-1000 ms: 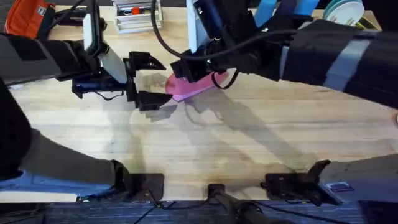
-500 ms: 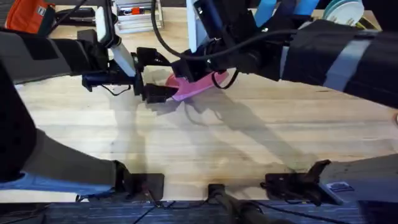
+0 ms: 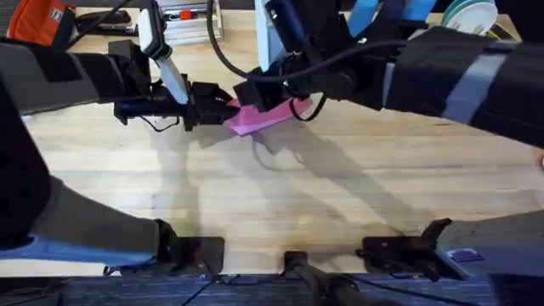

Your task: Unzip the bag, pick up the pens from the table one at a time and place them inside, then zip the bag closed.

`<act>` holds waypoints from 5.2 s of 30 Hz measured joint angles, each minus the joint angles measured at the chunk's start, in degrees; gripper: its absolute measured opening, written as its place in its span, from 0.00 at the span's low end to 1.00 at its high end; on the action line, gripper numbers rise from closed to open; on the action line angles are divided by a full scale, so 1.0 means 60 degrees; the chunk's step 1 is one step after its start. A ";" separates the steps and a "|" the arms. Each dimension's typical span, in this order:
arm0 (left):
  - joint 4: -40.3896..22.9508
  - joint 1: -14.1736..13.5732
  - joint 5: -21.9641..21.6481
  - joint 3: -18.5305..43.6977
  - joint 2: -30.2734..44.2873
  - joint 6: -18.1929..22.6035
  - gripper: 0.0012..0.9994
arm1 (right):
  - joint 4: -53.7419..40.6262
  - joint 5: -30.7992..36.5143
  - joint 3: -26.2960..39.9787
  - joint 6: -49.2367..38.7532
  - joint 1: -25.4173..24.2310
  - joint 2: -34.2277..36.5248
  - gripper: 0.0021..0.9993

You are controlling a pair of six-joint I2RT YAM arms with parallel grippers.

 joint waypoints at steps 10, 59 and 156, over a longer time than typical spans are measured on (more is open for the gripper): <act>0.0011 0.0000 -0.0026 0.0000 0.0000 -0.0038 0.04 | -0.0414 -0.0157 0.0000 -0.0006 -0.1334 0.0001 0.03; 0.0007 0.0000 -0.0084 0.0000 0.0000 -0.0042 0.04 | -0.1441 -0.1046 0.0000 -0.1196 -0.4747 -0.1601 1.00; -0.3183 -0.4003 -0.6863 0.4801 0.0202 -0.5078 0.99 | -0.1497 -0.0541 0.0000 -0.1938 -0.4748 -0.1601 1.00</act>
